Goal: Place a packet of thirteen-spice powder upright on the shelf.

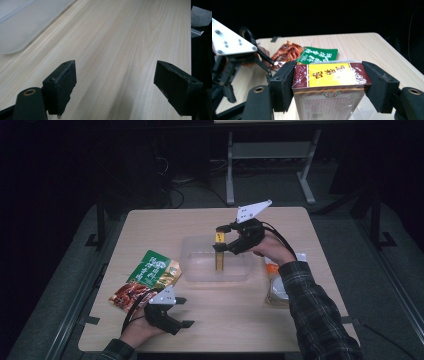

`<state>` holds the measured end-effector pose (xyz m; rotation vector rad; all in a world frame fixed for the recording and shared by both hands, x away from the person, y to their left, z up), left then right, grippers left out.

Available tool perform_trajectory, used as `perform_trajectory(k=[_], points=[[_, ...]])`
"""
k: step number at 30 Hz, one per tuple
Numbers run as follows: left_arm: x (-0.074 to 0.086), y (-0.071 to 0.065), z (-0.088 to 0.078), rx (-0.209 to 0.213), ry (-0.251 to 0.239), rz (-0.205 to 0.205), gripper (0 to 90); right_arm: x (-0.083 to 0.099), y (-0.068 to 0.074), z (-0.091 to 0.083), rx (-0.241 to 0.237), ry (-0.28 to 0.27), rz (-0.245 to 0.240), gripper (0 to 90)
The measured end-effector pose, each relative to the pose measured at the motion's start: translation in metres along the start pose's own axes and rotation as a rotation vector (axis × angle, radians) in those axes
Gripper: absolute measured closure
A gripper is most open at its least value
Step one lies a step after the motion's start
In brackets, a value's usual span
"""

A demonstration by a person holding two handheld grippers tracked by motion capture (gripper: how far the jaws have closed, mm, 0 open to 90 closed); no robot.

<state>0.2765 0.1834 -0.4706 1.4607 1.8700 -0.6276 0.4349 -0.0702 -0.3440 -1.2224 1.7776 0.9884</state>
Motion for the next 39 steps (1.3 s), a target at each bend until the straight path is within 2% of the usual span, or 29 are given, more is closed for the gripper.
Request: perform_trajectory(k=[4, 8, 12, 18, 28, 39], points=[[0.0, 0.0, 0.0, 0.003, -0.001, 0.0, 17.8, 0.0, -0.007, 0.005, -0.016, 0.018, -0.003, 30.7], [0.0, 0.0, 0.0, 0.003, 0.001, -0.002, 17.7, 0.0, -0.012, 0.005, -0.014, 0.001, -0.001, 30.7], [0.001, 0.0, 0.0, 0.004, 0.003, -0.009, 17.8, 0.004, -0.019, 0.006, -0.001, 0.008, 0.009, 30.6], [0.001, 0.001, 0.0, 0.003, 0.007, -0.007, 17.8, 0.007, -0.022, 0.01, 0.003, 0.017, 0.006, 30.6], [0.002, 0.001, 0.0, 0.004, 0.008, -0.01, 17.8, 0.008, -0.025, 0.013, -0.01, -0.001, 0.007, 30.6], [0.003, 0.001, 0.001, 0.01, 0.014, -0.01, 17.8, 0.01, -0.028, 0.008, -0.01, 0.006, 0.009, 30.6]])
Point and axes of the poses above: each handheld gripper's, and its own axes: z roughly forward along the jaws, x roughly out of its underside, y roughly to its left, the point moved 3 cm from there along z, roughly forward along the jaws, and after that the axes turned 11 degrees about z, right-handed, at the moved point
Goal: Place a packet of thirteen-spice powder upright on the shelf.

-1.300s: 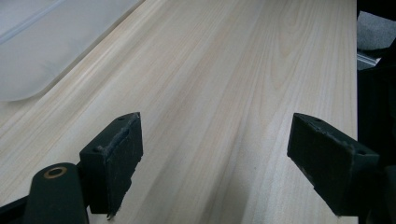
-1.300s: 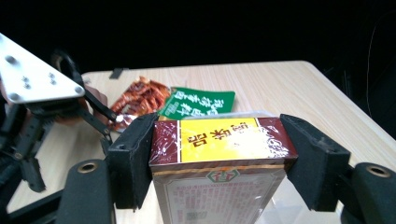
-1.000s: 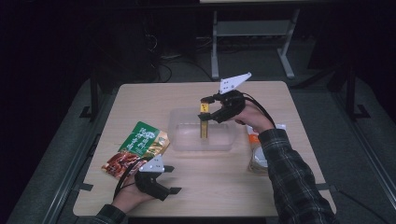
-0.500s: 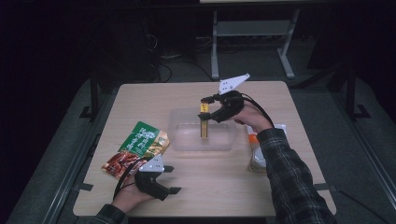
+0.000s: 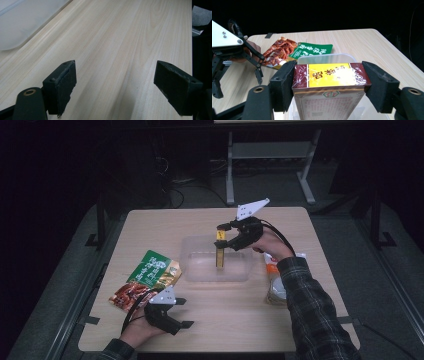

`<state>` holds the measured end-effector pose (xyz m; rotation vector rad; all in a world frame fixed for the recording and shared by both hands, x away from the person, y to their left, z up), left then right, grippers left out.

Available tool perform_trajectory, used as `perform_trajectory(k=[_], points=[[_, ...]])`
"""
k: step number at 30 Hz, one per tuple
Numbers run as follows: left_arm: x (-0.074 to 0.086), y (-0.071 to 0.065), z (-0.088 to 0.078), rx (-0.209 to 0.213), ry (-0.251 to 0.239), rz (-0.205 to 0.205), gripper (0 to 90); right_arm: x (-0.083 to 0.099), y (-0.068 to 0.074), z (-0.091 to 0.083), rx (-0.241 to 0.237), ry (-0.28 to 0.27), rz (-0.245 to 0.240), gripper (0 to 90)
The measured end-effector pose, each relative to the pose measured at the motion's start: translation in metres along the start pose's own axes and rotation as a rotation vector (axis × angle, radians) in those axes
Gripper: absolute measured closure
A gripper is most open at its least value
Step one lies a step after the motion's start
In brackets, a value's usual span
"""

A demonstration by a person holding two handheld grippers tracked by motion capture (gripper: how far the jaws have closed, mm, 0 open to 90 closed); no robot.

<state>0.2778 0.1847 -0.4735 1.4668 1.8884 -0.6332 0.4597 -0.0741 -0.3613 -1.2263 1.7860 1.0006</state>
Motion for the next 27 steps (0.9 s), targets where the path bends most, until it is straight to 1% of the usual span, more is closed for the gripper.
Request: perform_trajectory(k=[1, 8, 9, 15, 18, 20, 21, 23, 25, 26, 27], points=[[0.0, 0.0, 0.0, 0.001, 0.001, 0.001, 17.8, 0.001, 0.0, -0.001, -0.003, 0.005, 0.007, 30.6], [0.0, 0.0, 0.0, 0.002, 0.0, -0.001, 17.8, 0.001, 0.0, -0.003, -0.008, 0.008, 0.004, 30.7], [0.0, 0.0, 0.0, 0.002, 0.0, -0.001, 17.8, 0.002, -0.001, -0.004, -0.001, 0.011, -0.002, 30.7], [0.0, 0.0, 0.001, 0.002, 0.0, 0.0, 17.8, 0.002, -0.001, -0.005, -0.003, 0.015, 0.001, 30.8], [0.0, 0.0, 0.002, 0.004, 0.002, -0.001, 17.8, 0.002, -0.001, -0.003, -0.013, 0.011, -0.006, 30.8], [0.0, 0.0, 0.002, 0.007, 0.004, 0.0, 17.8, 0.002, 0.0, -0.002, -0.023, 0.01, 0.002, 30.8], [0.0, 0.0, 0.002, 0.008, 0.004, 0.0, 17.8, 0.001, 0.0, -0.001, -0.027, 0.023, -0.001, 30.8], [0.0, -0.001, 0.002, 0.009, 0.003, 0.0, 17.8, 0.001, 0.0, 0.003, -0.019, 0.077, -0.028, 30.8], [0.0, -0.001, 0.003, 0.01, 0.003, -0.002, 17.8, -0.001, 0.001, 0.008, -0.014, 0.113, -0.039, 30.8], [0.0, -0.001, 0.002, 0.009, 0.003, 0.0, 17.8, -0.002, 0.001, 0.011, -0.012, 0.105, -0.045, 30.8], [0.0, -0.001, 0.002, 0.009, 0.002, 0.0, 17.7, -0.002, 0.001, 0.012, -0.013, 0.104, -0.038, 30.8]])
Point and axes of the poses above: each handheld gripper's, and its own axes: z roughly forward along the jaws, x roughly out of its underside, y roughly to its left, the point moved 3 cm from there along z, roughly forward along the jaws, and after that the axes turned 11 degrees about z, right-handed, at the moved point
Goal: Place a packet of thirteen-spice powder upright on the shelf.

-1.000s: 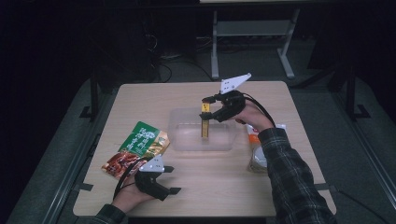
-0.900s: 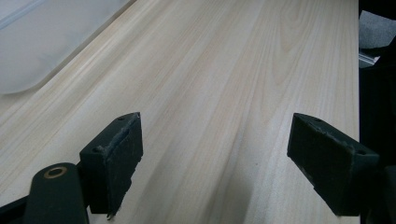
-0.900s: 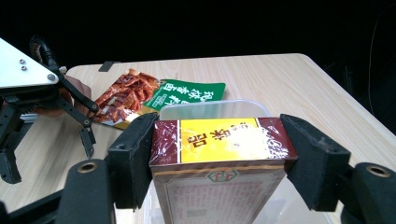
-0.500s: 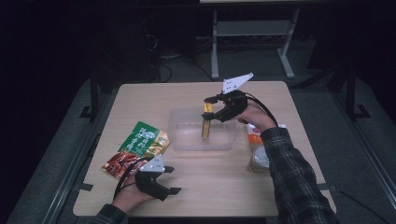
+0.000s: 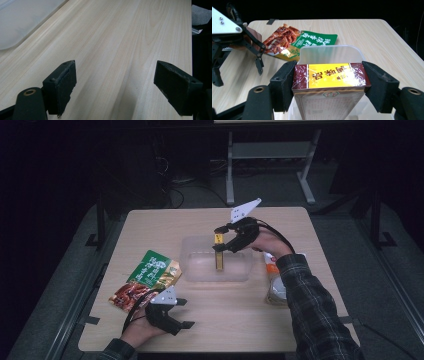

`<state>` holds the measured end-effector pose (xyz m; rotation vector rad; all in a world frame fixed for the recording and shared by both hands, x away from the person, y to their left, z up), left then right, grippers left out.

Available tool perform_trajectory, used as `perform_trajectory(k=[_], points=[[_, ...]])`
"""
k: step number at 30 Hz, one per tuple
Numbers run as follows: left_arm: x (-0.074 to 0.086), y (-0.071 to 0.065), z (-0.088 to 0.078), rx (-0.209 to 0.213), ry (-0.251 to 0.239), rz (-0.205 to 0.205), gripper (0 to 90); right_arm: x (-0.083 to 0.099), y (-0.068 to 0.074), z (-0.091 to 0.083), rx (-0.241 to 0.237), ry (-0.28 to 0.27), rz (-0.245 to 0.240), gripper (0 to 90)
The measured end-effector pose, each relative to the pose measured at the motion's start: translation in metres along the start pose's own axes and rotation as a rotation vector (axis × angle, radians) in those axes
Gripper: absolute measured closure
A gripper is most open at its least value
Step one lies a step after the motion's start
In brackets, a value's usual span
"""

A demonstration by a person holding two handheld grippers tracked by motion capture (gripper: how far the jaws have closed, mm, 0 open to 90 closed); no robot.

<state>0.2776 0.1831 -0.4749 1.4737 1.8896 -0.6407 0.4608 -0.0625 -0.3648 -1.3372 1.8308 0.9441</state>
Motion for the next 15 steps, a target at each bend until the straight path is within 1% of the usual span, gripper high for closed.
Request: perform_trajectory(k=[2, 5, 6, 8, 9, 10, 11, 13, 14, 15], points=[[0.0, 0.0, 0.0, 0.0, 0.0, 0.001, 17.8, 0.001, -0.002, 0.002, 0.002, 0.0, -0.008, 30.8], [0.001, 0.0, 0.0, 0.001, 0.003, -0.001, 17.7, 0.006, -0.006, 0.008, 0.017, 0.029, -0.004, 30.7], [0.001, -0.001, 0.001, 0.002, -0.001, -0.009, 17.7, 0.009, -0.008, 0.012, 0.026, 0.048, -0.01, 30.7], [0.001, -0.001, 0.001, 0.002, 0.0, -0.013, 17.8, 0.01, -0.008, 0.014, 0.027, 0.052, -0.009, 30.7], [0.001, 0.0, 0.0, -0.001, -0.002, -0.012, 17.8, 0.012, -0.009, 0.017, 0.036, 0.068, -0.008, 30.7], [0.001, 0.0, 0.0, -0.001, -0.004, -0.015, 17.8, 0.013, -0.008, 0.018, 0.034, 0.071, 0.0, 30.6], [0.001, 0.0, 0.0, -0.001, -0.005, -0.016, 17.8, 0.015, -0.01, 0.019, 0.041, 0.076, -0.011, 30.6], [0.001, 0.002, -0.001, -0.007, -0.005, -0.02, 17.8, 0.017, -0.011, 0.02, 0.041, 0.081, 0.004, 30.4], [0.001, 0.002, -0.001, -0.008, -0.007, -0.024, 17.7, 0.019, -0.012, 0.021, 0.04, 0.083, 0.0, 30.4], [0.001, 0.003, -0.001, -0.011, -0.007, -0.025, 17.7, 0.02, -0.011, 0.021, 0.038, 0.08, 0.023, 30.4]])
Point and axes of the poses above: each handheld gripper's, and its own axes: z roughly forward along the jaws, x roughly out of its underside, y roughly to its left, the point moved 3 cm from there along z, roughly forward along the jaws, and after that the axes turned 11 degrees about z, right-handed, at the moved point
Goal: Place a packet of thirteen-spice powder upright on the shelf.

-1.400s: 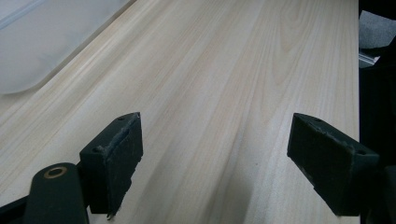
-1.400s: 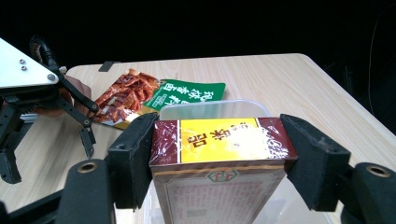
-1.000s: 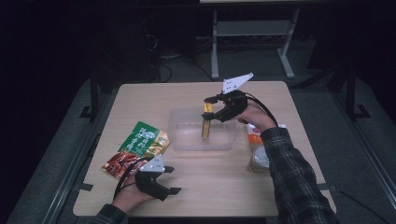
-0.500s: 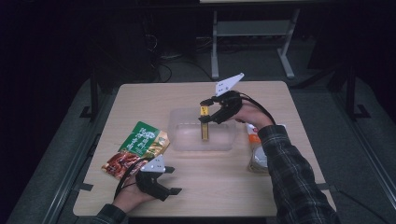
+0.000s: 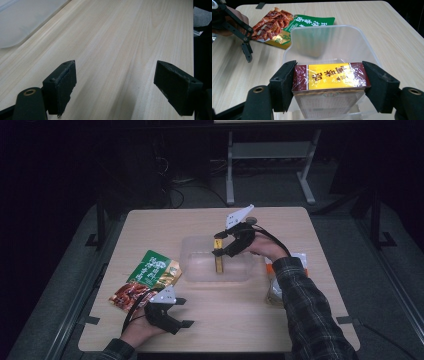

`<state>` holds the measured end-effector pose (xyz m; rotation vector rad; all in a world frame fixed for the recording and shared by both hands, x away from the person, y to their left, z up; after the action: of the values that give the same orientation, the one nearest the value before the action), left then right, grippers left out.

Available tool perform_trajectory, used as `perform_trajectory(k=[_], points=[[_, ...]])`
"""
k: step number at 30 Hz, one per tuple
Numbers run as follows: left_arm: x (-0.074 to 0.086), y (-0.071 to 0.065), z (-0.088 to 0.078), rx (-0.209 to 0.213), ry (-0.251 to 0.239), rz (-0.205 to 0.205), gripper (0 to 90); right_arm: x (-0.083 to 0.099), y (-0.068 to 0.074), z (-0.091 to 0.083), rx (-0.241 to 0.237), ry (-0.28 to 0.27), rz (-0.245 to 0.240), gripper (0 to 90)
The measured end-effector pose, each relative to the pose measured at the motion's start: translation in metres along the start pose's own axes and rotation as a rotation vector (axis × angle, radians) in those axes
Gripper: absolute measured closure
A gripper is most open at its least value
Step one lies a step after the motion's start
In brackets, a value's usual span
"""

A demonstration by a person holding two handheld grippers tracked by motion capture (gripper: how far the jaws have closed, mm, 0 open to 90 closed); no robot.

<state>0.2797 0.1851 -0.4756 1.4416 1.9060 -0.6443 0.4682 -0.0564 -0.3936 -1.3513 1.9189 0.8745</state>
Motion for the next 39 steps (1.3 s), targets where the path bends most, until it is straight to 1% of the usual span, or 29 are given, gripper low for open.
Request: perform_trajectory(k=[1, 3, 4, 7, 8, 9, 11, 12, 13, 15, 17, 19, 20, 21, 22, 24, 25, 26, 27, 28, 29, 30, 32, 33, 34, 35, 36, 39], points=[[0.0, 0.001, 0.0, 0.0, 0.003, 0.003, 17.7, 0.001, -0.002, 0.0, 0.004, 0.0, -0.01, 30.3], [0.0, 0.002, 0.0, -0.002, -0.006, -0.009, 17.7, 0.003, -0.003, 0.0, 0.005, 0.005, -0.006, 30.2], [0.001, 0.003, 0.0, -0.002, -0.007, -0.008, 17.7, 0.004, -0.002, 0.001, 0.003, 0.011, 0.007, 30.1], [0.001, 0.006, 0.0, 0.002, -0.01, -0.016, 17.7, 0.007, -0.004, 0.004, 0.013, 0.039, 0.0, 29.6], [0.001, 0.007, 0.0, 0.002, -0.013, -0.021, 17.7, 0.008, -0.005, 0.004, 0.018, 0.031, 0.001, 29.6], [0.002, 0.008, 0.0, 0.005, -0.015, -0.028, 17.6, 0.008, -0.004, 0.005, 0.014, 0.024, 0.023, 29.5], [0.002, 0.01, 0.0, 0.006, -0.017, -0.035, 17.6, 0.008, -0.004, 0.005, 0.015, 0.024, 0.027, 29.4], [0.003, 0.01, -0.001, 0.01, -0.018, -0.034, 17.6, 0.009, -0.005, 0.006, 0.024, 0.029, 0.016, 29.2], [0.003, 0.011, -0.001, 0.01, -0.018, -0.034, 17.5, 0.009, -0.005, 0.006, 0.022, 0.031, 0.019, 28.7], [0.003, 0.011, -0.002, 0.013, -0.02, -0.039, 17.1, 0.009, -0.007, 0.006, 0.032, 0.033, 0.036, 23.8], [0.004, 0.012, -0.002, 0.012, -0.016, -0.042, 16.6, 0.007, -0.008, 0.002, 0.047, 0.02, 0.081, 18.1], [0.005, 0.012, -0.003, 0.013, -0.006, -0.038, 15.1, 0.005, -0.007, -0.003, 0.058, 0.006, 0.091, 16.1], [0.005, 0.013, -0.004, 0.008, 0.007, -0.026, 14.5, 0.003, -0.005, -0.006, 0.059, -0.012, 0.103, 15.3], [0.005, 0.013, -0.005, 0.008, 0.003, -0.029, 14.3, 0.002, -0.003, -0.009, 0.066, -0.025, 0.111, 15.0], [0.005, 0.013, -0.006, 0.012, -0.006, -0.03, 14.3, 0.002, -0.002, -0.012, 0.071, -0.026, 0.113, 14.2], [0.005, 0.014, -0.009, 0.004, -0.01, -0.031, 14.3, 0.002, 0.003, -0.018, 0.08, -0.046, 0.132, 14.2], [0.005, 0.015, -0.01, -0.001, -0.011, -0.029, 14.3, 0.002, 0.005, -0.02, 0.084, -0.043, 0.143, 14.2], [0.005, 0.016, -0.011, -0.009, -0.011, -0.031, 14.3, 0.003, 0.007, -0.022, 0.1, -0.053, 0.143, 14.2], [0.005, 0.016, -0.012, -0.016, -0.008, -0.03, 14.3, 0.004, 0.009, -0.024, 0.112, -0.063, 0.165, 14.2], [0.005, 0.017, -0.013, -0.018, -0.004, -0.033, 14.3, 0.005, 0.012, -0.027, 0.11, -0.072, 0.191, 14.4], [0.006, 0.017, -0.014, -0.022, -0.002, -0.034, 14.3, 0.007, 0.015, -0.03, 0.12, -0.087, 0.209, 14.9], [0.006, 0.018, -0.014, -0.025, 0.001, -0.034, 14.3, 0.008, 0.017, -0.032, 0.136, -0.089, 0.231, 15.1], [0.008, 0.018, -0.014, -0.025, 0.009, -0.035, 14.3, 0.014, 0.022, -0.037, 0.16, -0.082, 0.249, 16.0], [0.008, 0.017, -0.014, -0.028, 0.008, -0.04, 14.3, 0.017, 0.025, -0.038, 0.177, -0.078, 0.266, 15.9], [0.008, 0.017, -0.013, -0.028, 0.01, -0.043, 14.4, 0.019, 0.028, -0.04, 0.186, -0.07, 0.27, 16.0], [0.008, 0.017, -0.013, -0.028, 0.012, -0.042, 14.3, 0.021, 0.031, -0.041, 0.197, -0.076, 0.264, 16.1], [0.008, 0.017, -0.013, -0.03, 0.013, -0.043, 14.3, 0.023, 0.033, -0.042, 0.206, -0.069, 0.274, 16.1], [0.009, 0.017, -0.014, -0.032, 0.017, -0.044, 14.3, 0.028, 0.041, -0.046, 0.233, -0.063, 0.271, 16.1]])
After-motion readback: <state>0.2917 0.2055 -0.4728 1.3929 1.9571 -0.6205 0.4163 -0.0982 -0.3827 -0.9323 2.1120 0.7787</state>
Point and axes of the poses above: each handheld gripper's, and its own axes: z roughly forward along the jaws, x roughly out of its underside, y roughly to its left, the point moved 3 cm from there along z, roughly forward along the jaws, and after that the axes turned 11 degrees about z, right-handed, at the moved point
